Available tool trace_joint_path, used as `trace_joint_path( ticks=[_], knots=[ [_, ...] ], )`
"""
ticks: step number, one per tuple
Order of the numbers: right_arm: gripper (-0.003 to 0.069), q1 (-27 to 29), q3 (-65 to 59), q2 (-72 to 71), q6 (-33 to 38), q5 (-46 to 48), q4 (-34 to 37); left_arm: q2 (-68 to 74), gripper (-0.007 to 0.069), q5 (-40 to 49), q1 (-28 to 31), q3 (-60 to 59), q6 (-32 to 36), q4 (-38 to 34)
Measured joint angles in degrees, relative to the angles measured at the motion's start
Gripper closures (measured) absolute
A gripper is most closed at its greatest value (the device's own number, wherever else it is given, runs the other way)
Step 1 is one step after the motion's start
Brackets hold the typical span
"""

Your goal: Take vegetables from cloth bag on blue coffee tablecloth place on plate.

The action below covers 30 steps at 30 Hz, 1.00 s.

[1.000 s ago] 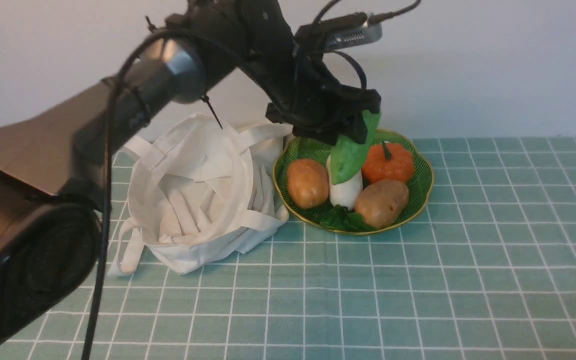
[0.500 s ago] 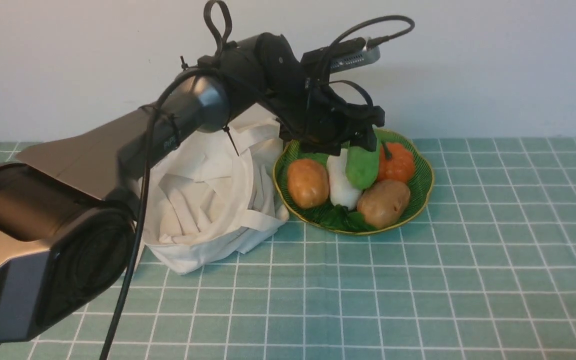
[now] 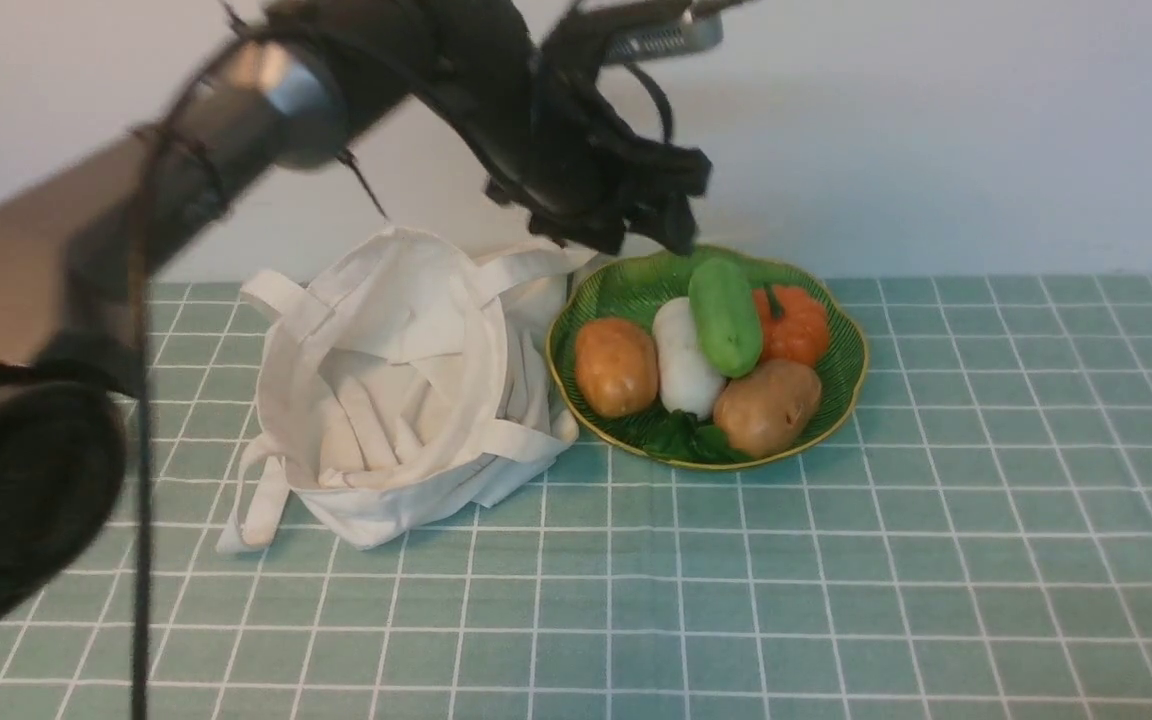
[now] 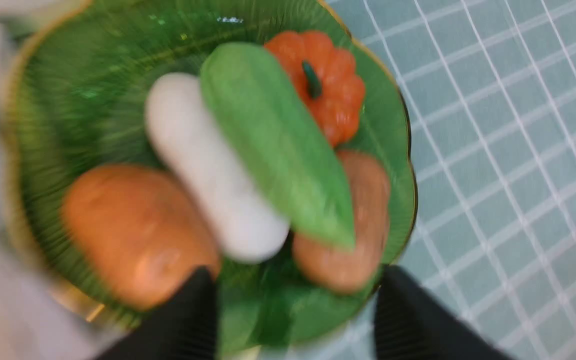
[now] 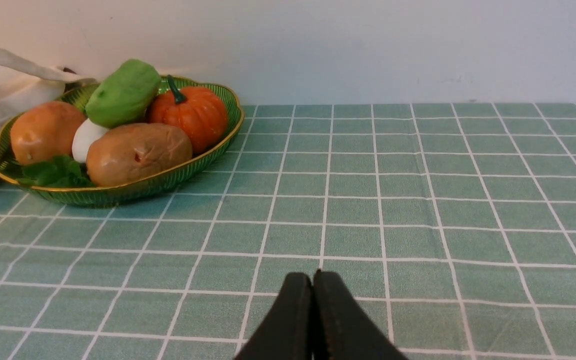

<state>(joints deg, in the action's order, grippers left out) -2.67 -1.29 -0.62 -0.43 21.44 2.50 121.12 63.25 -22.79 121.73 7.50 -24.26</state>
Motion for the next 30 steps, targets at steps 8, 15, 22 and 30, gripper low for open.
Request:
trace_joint_path(
  ticks=[8, 15, 22, 30],
  knots=[
    [0.0675, 0.00, 0.00, 0.00, 0.00, 0.00, 0.00, -10.43, 0.0620, 7.58, 0.66, -1.76, 4.62, 9.43],
    [0.0675, 0.00, 0.00, 0.00, 0.00, 0.00, 0.00, -22.34, 0.0629, 8.00, 0.66, -13.69, 3.45, 17.21],
    [0.0675, 0.00, 0.00, 0.00, 0.00, 0.00, 0.00, -39.14, 0.0629, 8.41, 0.66, -33.43, 3.40, 20.82],
    [0.0675, 0.00, 0.00, 0.00, 0.00, 0.00, 0.00, -65.22, 0.0629, 2.24, 0.66, -63.02, 2.98, 20.32]
  ],
)
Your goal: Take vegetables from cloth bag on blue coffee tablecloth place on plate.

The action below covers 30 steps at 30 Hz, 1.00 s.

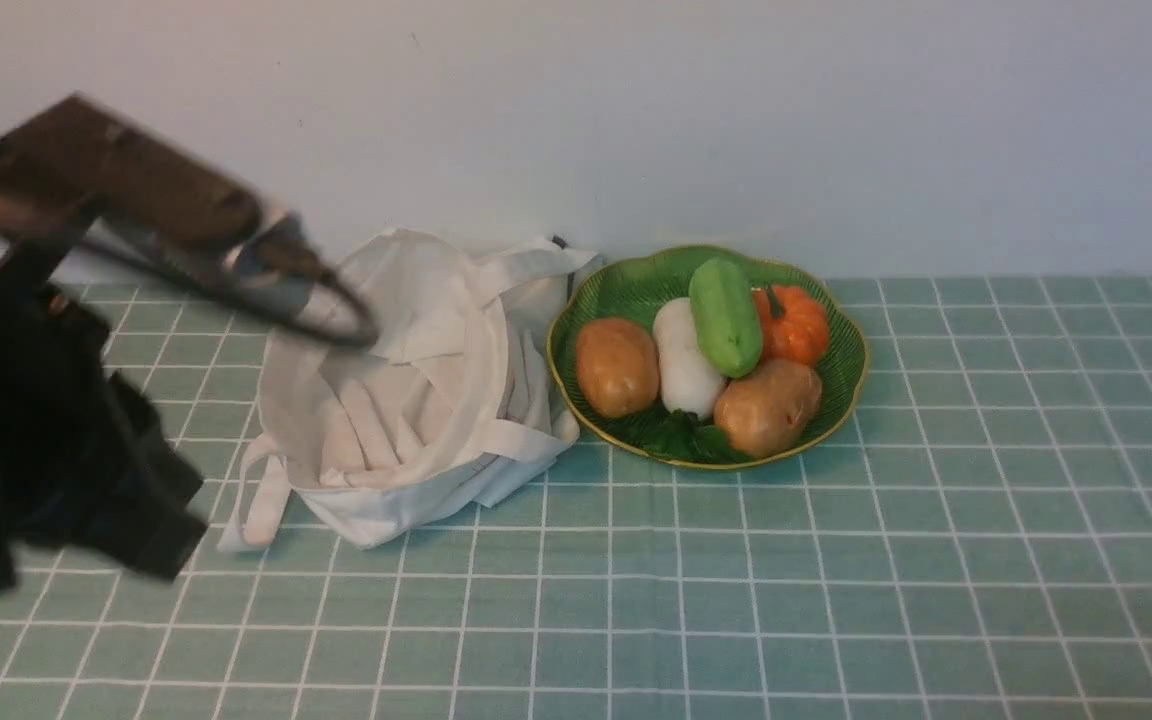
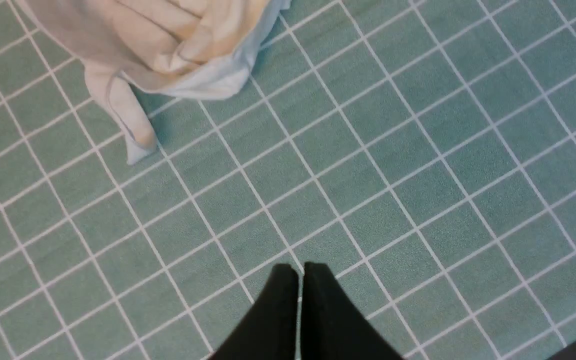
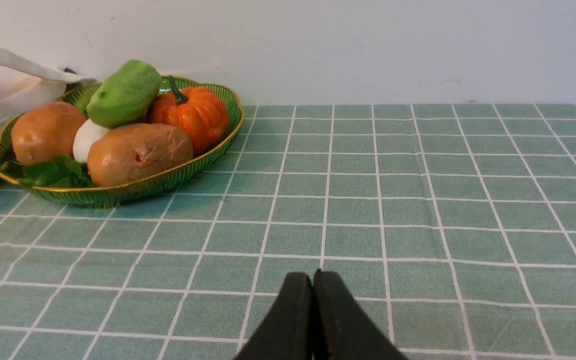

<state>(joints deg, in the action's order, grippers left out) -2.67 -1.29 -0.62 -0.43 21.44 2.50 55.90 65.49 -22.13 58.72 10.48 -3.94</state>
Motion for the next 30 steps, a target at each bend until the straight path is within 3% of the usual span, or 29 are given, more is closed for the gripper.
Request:
trace_joint_path(
  ticks=[1, 2, 9, 12, 18, 30],
  knots=[
    [0.0675, 0.00, 0.00, 0.00, 0.00, 0.00, 0.00, -0.82, 0.0629, -0.63, 0.00, -0.88, 0.00, -0.11],
    [0.0675, 0.00, 0.00, 0.00, 0.00, 0.00, 0.00, -7.39, 0.0629, -6.56, 0.00, -8.54, -0.06, -1.21],
    [0.0675, 0.00, 0.00, 0.00, 0.00, 0.00, 0.00, -36.02, 0.0629, -34.73, 0.00, -32.00, -0.44, -5.43],
    [0.0675, 0.00, 0.00, 0.00, 0.00, 0.00, 0.00, -44.60, 0.0629, -40.92, 0.05, -37.67, -0.97, -6.54],
    [0.0675, 0.00, 0.00, 0.00, 0.00, 0.00, 0.00, -52.45, 0.0629, -47.20, 0.05, -44.36, -1.36, -7.15],
    [0.0675, 0.00, 0.00, 0.00, 0.00, 0.00, 0.00, -52.48, 0.0629, -46.21, 0.05, -46.76, -1.42, -7.19]
  ],
)
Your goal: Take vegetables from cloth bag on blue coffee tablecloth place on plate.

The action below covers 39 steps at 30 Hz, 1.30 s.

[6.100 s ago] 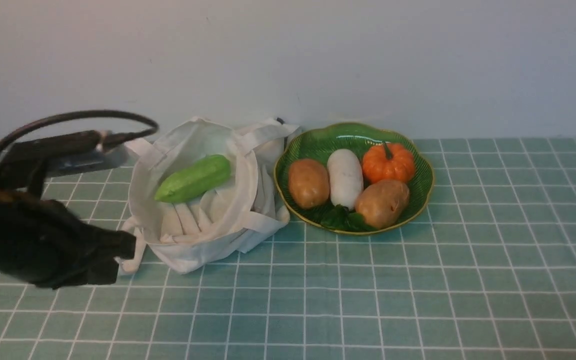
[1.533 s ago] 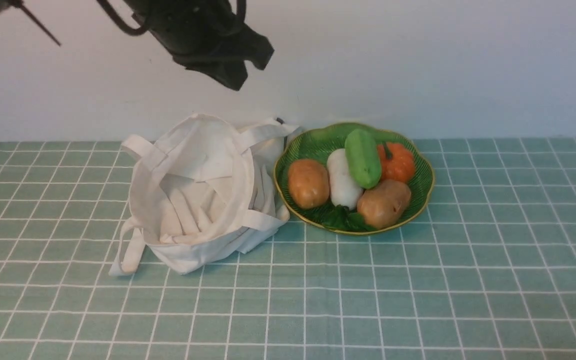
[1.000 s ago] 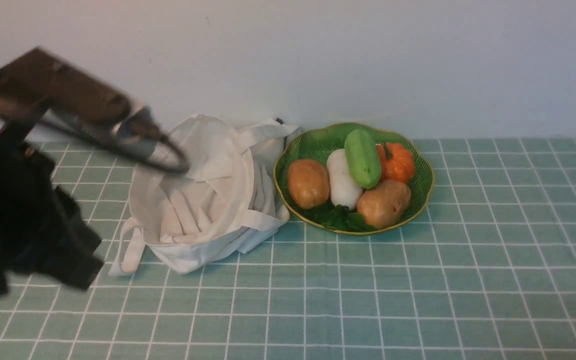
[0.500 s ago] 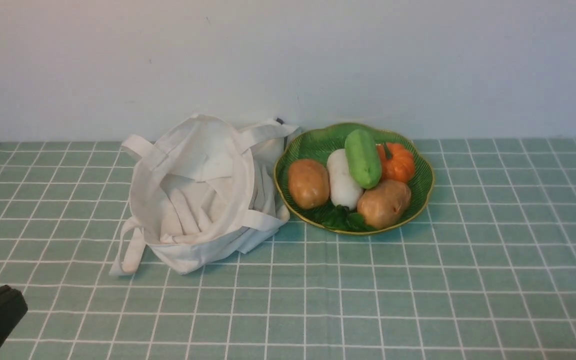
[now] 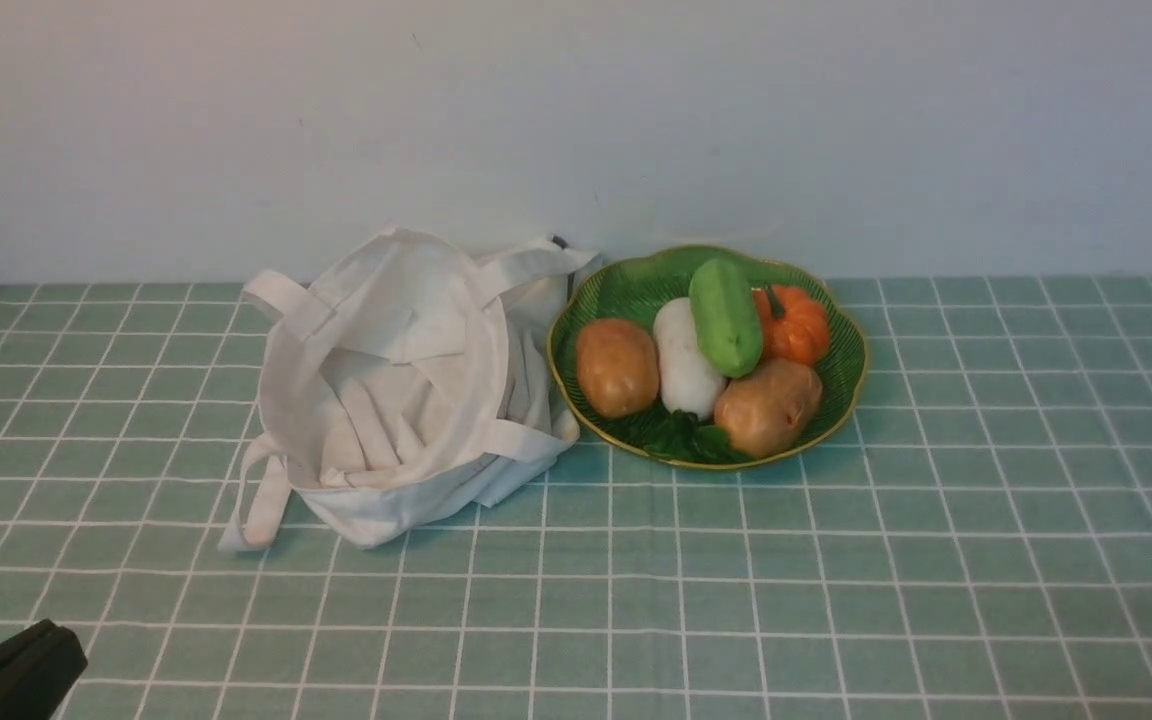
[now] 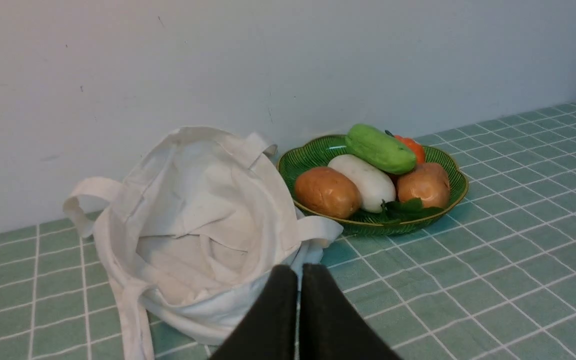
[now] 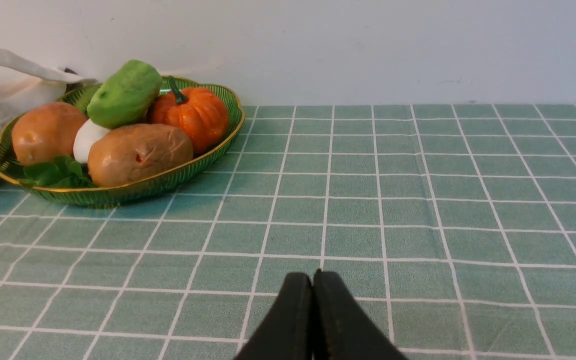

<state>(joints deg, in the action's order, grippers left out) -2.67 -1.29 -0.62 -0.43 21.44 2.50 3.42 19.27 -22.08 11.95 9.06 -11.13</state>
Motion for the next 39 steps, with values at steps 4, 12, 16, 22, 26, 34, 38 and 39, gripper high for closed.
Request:
trace_joint_path(
  ticks=[4, 12, 16, 22, 26, 34, 38, 39],
  knots=[
    [0.0675, 0.00, 0.00, 0.00, 0.00, 0.00, 0.00, 0.00, 0.0629, -0.36, 0.00, -1.37, -0.07, 0.06],
    [0.0675, 0.00, 0.00, 0.00, 0.00, 0.00, 0.00, 0.00, 0.0629, -7.67, 4.16, -12.07, -6.28, 5.82],
    [0.0675, 0.00, 0.00, 0.00, 0.00, 0.00, 0.00, -0.58, 0.0629, -7.43, 11.32, -13.57, -8.59, 9.85],
    [0.0675, 0.00, 0.00, 0.00, 0.00, 0.00, 0.00, -3.75, 0.0629, -5.32, 17.93, -13.57, -9.06, 13.42],
    [0.0675, 0.00, 0.00, 0.00, 0.00, 0.00, 0.00, -4.01, 0.0629, -1.96, 18.87, -13.57, -9.06, 13.57],
    [0.0675, 0.00, 0.00, 0.00, 0.00, 0.00, 0.00, -4.01, 0.0629, 1.85, 19.06, -13.64, -9.06, 13.68],
    [0.0675, 0.00, 0.00, 0.00, 0.00, 0.00, 0.00, -4.01, 0.0629, 1.96, 19.06, -13.64, -9.06, 13.68],
    [0.0675, 0.00, 0.00, 0.00, 0.00, 0.00, 0.00, -4.01, 0.0629, 1.96, 19.06, -13.64, -9.06, 13.68]
  ],
)
